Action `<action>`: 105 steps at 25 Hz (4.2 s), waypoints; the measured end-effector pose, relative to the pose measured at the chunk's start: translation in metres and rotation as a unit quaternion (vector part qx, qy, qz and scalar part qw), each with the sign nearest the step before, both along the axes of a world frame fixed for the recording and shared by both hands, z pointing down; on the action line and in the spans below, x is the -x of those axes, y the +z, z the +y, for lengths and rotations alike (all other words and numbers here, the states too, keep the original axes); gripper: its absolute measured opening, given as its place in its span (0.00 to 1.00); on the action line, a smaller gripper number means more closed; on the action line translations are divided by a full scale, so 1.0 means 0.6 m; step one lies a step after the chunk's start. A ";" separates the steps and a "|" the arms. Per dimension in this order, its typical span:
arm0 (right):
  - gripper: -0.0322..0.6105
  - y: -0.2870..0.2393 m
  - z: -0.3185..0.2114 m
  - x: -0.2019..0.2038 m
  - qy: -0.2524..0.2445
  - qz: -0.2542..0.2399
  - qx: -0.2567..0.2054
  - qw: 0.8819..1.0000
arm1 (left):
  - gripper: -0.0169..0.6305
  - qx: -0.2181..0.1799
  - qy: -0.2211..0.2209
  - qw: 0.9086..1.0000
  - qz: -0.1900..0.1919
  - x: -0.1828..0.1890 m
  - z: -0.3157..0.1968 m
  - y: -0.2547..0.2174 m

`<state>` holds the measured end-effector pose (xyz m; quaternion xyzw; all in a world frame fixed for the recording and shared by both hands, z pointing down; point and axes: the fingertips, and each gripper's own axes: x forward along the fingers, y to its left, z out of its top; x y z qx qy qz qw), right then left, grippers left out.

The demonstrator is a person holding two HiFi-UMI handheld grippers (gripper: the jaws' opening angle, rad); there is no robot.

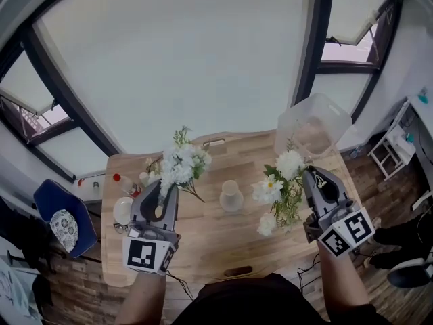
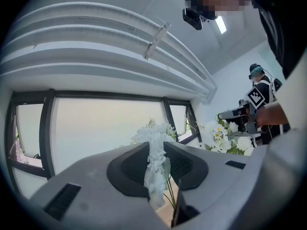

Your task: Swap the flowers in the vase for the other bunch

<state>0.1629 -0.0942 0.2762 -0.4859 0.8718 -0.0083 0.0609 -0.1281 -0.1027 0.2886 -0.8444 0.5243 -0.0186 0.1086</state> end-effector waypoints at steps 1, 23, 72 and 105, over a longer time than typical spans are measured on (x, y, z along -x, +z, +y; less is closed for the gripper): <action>0.12 0.002 0.000 -0.009 0.002 -0.001 0.001 1.000 | 0.16 0.000 0.001 1.000 0.000 -0.007 -0.003 -0.002; 0.12 0.037 -0.017 -0.046 0.042 -0.011 0.032 0.999 | 0.16 0.000 0.046 0.999 0.012 -0.058 -0.065 -0.018; 0.12 0.139 -0.045 -0.013 0.019 -0.013 0.089 0.996 | 0.16 0.061 0.065 0.996 -0.013 -0.124 -0.114 0.129; 0.12 0.252 -0.043 -0.015 -0.002 -0.016 0.162 0.987 | 0.16 0.091 0.074 0.993 -0.014 -0.185 -0.117 0.239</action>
